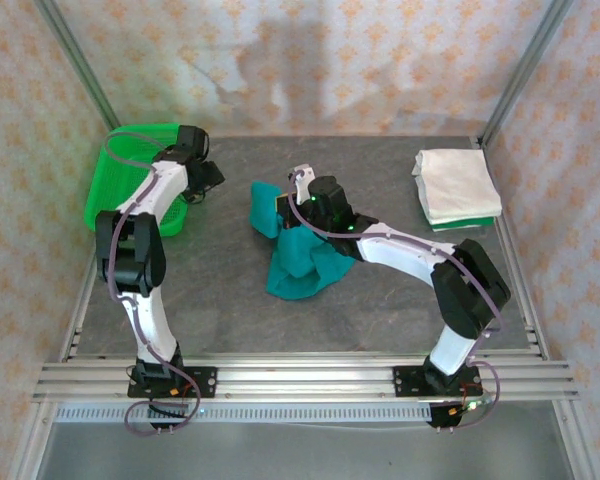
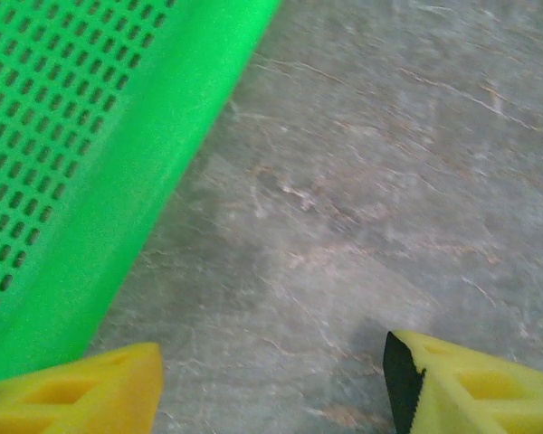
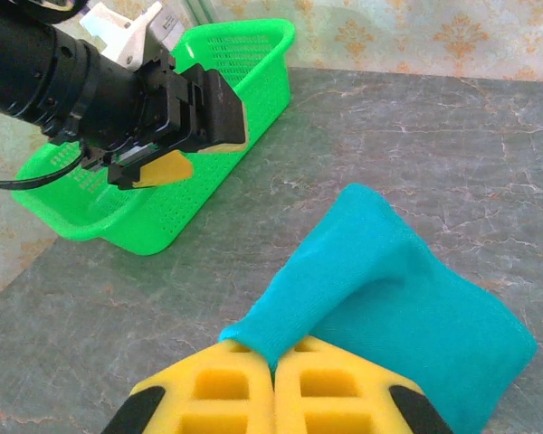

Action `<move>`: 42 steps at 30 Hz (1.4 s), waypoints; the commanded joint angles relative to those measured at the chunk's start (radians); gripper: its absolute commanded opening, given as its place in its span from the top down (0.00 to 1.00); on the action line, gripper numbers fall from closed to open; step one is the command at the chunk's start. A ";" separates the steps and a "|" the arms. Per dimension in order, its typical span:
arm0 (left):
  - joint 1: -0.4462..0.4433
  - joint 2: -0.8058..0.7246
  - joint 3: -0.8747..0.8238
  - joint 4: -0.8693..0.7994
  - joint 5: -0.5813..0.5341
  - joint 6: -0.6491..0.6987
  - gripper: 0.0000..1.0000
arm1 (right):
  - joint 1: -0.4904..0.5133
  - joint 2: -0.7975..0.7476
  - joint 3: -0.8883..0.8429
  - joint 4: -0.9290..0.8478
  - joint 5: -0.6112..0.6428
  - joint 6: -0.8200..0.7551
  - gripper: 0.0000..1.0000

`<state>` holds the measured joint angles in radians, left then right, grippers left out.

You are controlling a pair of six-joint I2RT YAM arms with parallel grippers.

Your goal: Fold and stack the t-shirts

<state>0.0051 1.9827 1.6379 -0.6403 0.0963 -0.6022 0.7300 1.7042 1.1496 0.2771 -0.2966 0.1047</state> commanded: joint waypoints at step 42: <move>-0.241 -0.431 -0.655 0.305 0.112 -0.327 0.19 | -0.099 -0.408 -0.449 -0.439 0.295 0.497 0.34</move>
<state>-0.2314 1.5166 0.9947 -0.4404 0.1566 -0.8524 0.6350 1.2659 0.6842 -0.1429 0.0227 0.5591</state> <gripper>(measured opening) 0.827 0.670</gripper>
